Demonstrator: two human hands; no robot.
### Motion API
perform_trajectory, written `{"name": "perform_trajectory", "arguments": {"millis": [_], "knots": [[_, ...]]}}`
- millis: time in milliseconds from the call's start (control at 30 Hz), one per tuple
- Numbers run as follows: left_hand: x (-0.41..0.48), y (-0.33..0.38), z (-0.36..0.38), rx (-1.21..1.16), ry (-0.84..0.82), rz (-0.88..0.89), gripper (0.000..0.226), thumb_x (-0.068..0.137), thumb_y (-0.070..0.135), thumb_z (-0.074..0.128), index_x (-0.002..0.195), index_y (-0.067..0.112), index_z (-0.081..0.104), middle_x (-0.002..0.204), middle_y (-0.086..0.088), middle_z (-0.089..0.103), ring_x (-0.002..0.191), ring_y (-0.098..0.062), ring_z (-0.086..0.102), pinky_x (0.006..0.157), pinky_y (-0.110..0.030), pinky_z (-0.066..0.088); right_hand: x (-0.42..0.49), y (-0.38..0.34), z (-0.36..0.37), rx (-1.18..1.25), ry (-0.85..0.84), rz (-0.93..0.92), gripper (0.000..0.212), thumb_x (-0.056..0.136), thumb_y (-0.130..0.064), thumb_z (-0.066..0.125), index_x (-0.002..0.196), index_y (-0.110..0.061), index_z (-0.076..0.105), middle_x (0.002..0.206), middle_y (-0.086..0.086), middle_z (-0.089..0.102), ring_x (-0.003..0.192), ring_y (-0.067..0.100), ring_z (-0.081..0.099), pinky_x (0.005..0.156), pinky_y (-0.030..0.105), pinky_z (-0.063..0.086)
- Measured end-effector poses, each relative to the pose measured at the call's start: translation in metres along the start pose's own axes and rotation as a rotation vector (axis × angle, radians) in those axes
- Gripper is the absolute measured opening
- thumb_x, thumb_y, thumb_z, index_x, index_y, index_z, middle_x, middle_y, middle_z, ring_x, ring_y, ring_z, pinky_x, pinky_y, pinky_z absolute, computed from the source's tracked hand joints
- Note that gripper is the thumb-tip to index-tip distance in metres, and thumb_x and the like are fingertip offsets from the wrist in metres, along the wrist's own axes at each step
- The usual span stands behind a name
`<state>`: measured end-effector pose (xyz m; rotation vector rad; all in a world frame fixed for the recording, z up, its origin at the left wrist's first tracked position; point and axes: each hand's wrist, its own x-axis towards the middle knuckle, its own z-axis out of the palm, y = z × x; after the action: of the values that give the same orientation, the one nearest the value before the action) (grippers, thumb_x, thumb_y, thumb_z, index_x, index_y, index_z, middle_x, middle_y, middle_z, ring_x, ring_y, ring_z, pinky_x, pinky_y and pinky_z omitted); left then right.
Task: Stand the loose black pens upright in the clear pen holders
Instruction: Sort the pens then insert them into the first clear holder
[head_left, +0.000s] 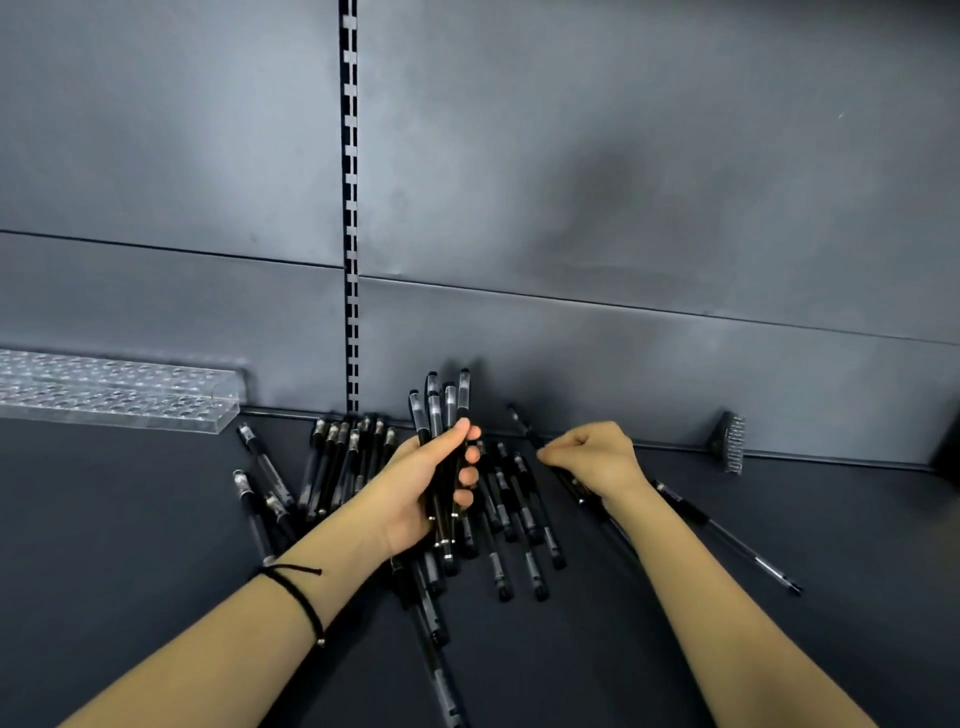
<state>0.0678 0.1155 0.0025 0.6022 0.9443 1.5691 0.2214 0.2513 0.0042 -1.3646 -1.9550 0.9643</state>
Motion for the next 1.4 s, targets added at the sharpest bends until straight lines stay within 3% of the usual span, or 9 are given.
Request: {"name": "perform_trajectory", "arguments": {"millis": [167, 400, 633, 900, 1000, 1100, 1200, 1267, 1400], "knots": [[0.001, 0.002, -0.013, -0.146, 0.089, 0.035, 0.013, 0.093, 0.014, 0.059, 0.104, 0.007, 0.061, 0.086, -0.008, 0.07, 0.066, -0.016, 0.064, 0.05, -0.024, 0.051, -0.028, -0.025, 0.002, 0.417, -0.196, -0.038, 0.008, 0.08, -0.024, 0.077, 0.084, -0.017, 0.076, 0.06, -0.01, 0.056, 0.057, 0.007, 0.045, 0.049, 0.018, 0.036], [-0.008, -0.005, -0.004, 0.181, 0.031, 0.124, 0.029, 0.078, 0.041, 0.066, 0.085, 0.014, 0.068, 0.068, -0.005, 0.06, 0.052, -0.01, 0.048, 0.051, -0.019, 0.044, -0.052, -0.041, 0.024, 0.415, -0.478, -0.138, 0.012, 0.084, -0.023, 0.073, 0.09, -0.013, 0.076, 0.057, -0.009, 0.06, 0.074, 0.02, 0.053, 0.049, 0.017, 0.029], [-0.006, 0.009, -0.011, 0.181, 0.167, 0.205, 0.018, 0.087, 0.034, 0.064, 0.081, 0.017, 0.066, 0.063, 0.005, 0.062, 0.055, -0.009, 0.058, 0.051, -0.02, 0.049, -0.054, -0.044, 0.024, 0.39, -0.371, -0.234, 0.017, 0.087, -0.025, 0.071, 0.082, -0.009, 0.076, 0.071, -0.002, 0.07, 0.052, 0.005, 0.048, 0.045, 0.018, 0.035], [-0.016, 0.045, -0.051, -0.014, 0.176, 0.307, 0.022, 0.095, 0.037, 0.054, 0.081, 0.02, 0.059, 0.063, 0.009, 0.048, 0.053, -0.009, 0.053, 0.053, -0.021, 0.051, -0.049, -0.034, 0.029, 0.197, -0.324, -0.264, 0.018, 0.088, -0.026, 0.068, 0.078, -0.013, 0.075, 0.07, -0.003, 0.069, 0.055, 0.007, 0.051, 0.048, 0.018, 0.037], [-0.021, 0.049, -0.07, 0.044, 0.181, 0.333, 0.024, 0.097, 0.037, 0.051, 0.085, 0.016, 0.056, 0.06, 0.006, 0.047, 0.049, -0.011, 0.051, 0.07, -0.031, 0.06, -0.047, -0.03, 0.037, 0.038, -0.269, -0.359, 0.018, 0.086, -0.029, 0.07, 0.075, -0.015, 0.074, 0.064, -0.01, 0.065, 0.054, 0.002, 0.053, 0.052, 0.014, 0.043], [-0.025, 0.052, -0.085, 0.071, 0.228, 0.357, 0.025, 0.098, 0.036, 0.048, 0.084, 0.016, 0.054, 0.054, 0.007, 0.043, 0.042, -0.01, 0.045, 0.069, -0.034, 0.06, -0.048, -0.024, 0.047, -0.243, -0.242, -0.518, 0.018, 0.084, -0.039, 0.07, 0.097, -0.027, 0.072, 0.096, -0.013, 0.068, 0.092, 0.003, 0.06, 0.087, 0.032, 0.051], [-0.027, 0.055, -0.093, 0.033, 0.215, 0.351, 0.024, 0.097, 0.039, 0.049, 0.083, 0.02, 0.053, 0.053, 0.01, 0.04, 0.039, -0.006, 0.039, 0.047, -0.021, 0.046, -0.054, -0.022, 0.051, -0.575, -0.439, -0.592, 0.055, 0.092, -0.053, 0.053, 0.143, -0.035, 0.041, 0.153, -0.009, 0.034, 0.144, 0.014, 0.02, 0.118, 0.042, 0.018], [-0.027, 0.056, -0.095, 0.01, 0.197, 0.349, 0.024, 0.096, 0.039, 0.049, 0.082, 0.02, 0.053, 0.053, 0.01, 0.039, 0.039, -0.005, 0.038, 0.044, -0.018, 0.04, -0.056, -0.021, 0.051, -0.652, -0.524, -0.587, 0.059, 0.098, -0.057, 0.035, 0.151, -0.038, 0.022, 0.162, -0.013, 0.008, 0.149, 0.012, -0.003, 0.119, 0.041, 0.0], [-0.027, 0.056, -0.097, -0.051, 0.19, 0.358, 0.025, 0.095, 0.04, 0.05, 0.081, 0.02, 0.053, 0.052, 0.01, 0.038, 0.037, -0.005, 0.036, 0.041, -0.018, 0.037, -0.049, -0.015, 0.05, -0.713, -0.569, -0.562, 0.057, 0.1, -0.057, 0.023, 0.153, -0.04, 0.01, 0.162, -0.014, -0.004, 0.148, 0.012, -0.013, 0.119, 0.039, -0.006]]}}
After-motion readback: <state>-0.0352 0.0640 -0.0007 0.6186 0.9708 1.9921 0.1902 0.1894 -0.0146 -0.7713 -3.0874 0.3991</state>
